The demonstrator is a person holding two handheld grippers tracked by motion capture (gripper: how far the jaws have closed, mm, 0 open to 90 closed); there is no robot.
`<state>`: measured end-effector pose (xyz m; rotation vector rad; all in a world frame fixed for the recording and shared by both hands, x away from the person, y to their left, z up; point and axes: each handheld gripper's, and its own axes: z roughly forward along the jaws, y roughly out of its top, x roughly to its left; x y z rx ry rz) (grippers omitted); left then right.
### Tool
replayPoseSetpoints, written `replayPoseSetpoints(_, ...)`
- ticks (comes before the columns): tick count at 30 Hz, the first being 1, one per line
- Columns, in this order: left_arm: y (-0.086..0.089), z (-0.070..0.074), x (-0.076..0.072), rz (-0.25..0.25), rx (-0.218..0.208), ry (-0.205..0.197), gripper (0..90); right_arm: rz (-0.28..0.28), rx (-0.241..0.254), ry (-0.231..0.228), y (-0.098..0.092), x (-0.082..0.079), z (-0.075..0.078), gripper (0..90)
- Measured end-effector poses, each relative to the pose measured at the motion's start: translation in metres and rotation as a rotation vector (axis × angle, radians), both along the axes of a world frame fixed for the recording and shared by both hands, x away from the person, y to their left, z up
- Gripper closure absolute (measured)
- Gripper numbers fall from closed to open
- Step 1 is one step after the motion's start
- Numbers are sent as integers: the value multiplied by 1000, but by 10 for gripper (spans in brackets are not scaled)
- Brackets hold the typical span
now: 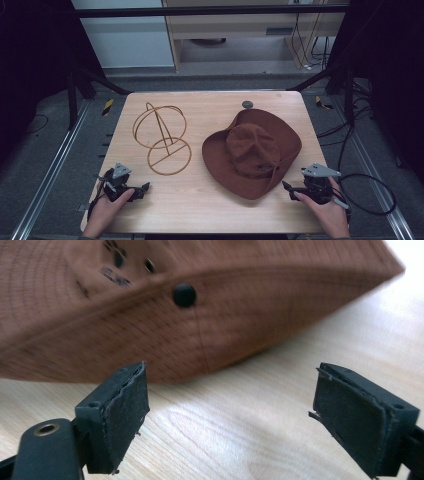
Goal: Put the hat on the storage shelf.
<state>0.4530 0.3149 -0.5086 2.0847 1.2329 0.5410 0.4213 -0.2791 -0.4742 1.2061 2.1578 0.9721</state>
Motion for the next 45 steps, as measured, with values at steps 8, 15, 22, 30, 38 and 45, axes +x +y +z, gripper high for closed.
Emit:
replayPoseSetpoints(8, 0, 0, 0, 0, 0, 0, 0, 99, -93, -17, 25, 13, 59, 155)
replayPoseSetpoints(15, 0, 0, 0, 5, -4, 0, 0, 160, -173, 6, 47, 35, 99, 173)
replayPoseSetpoints(22, -1, 0, 0, 4, -3, 1, 0, 223, -219, 92, 65, 63, 118, 175)
replayPoseSetpoints(30, -1, 0, 0, 5, -3, 2, 0, 276, -231, 206, 84, 100, 133, 157)
replayPoseSetpoints(38, -1, 0, 0, 2, -4, 1, 0, 300, -261, 283, 109, 131, 118, 115)
replayPoseSetpoints(45, -1, 0, -1, 2, -6, 0, 0, 317, -272, 291, 120, 146, 105, 101)
